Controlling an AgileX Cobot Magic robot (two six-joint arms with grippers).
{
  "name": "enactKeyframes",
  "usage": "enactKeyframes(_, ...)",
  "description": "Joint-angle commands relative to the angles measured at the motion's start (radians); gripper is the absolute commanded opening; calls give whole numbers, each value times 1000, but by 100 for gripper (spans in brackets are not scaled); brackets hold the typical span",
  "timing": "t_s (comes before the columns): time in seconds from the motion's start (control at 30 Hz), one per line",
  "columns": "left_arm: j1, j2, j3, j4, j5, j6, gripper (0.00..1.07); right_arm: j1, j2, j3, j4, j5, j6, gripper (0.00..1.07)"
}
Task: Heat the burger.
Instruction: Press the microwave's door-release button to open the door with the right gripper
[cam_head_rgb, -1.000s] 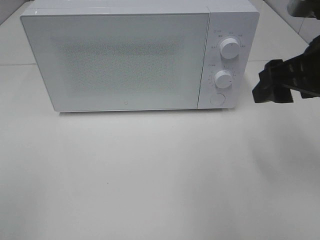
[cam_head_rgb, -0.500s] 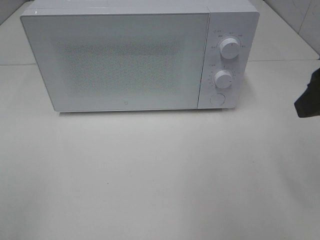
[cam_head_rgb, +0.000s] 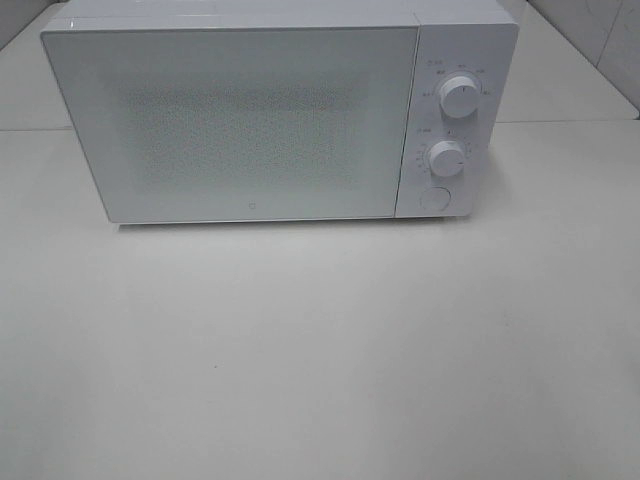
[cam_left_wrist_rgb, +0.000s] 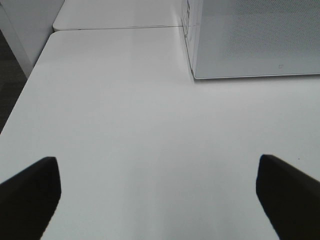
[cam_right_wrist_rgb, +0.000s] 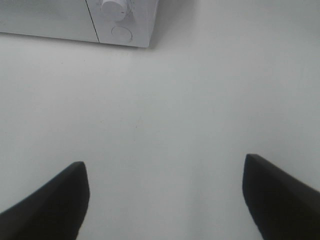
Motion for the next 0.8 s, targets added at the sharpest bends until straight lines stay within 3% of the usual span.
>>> enactKeyframes(0.03, 2, -20, 3, -2, -6, -4, 101, -26, -137, 17, 2, 35, 12, 77)
enactKeyframes(0.1, 2, -20, 3, -2, -6, -4, 101, -48, -167, 17, 2, 44, 11, 77)
enactKeyframes(0.2, 2, -20, 3, -2, -6, -4, 101, -156, -306, 17, 2, 77, -9, 77)
enactKeyframes(0.5, 2, -20, 3, -2, -6, -4, 101, -235, -449, 29, 4, 85, 10, 76)
enactKeyframes(0.8, 2, -20, 3, -2, -6, -4, 101, -295, -575, 131, 76, 67, -6, 76)
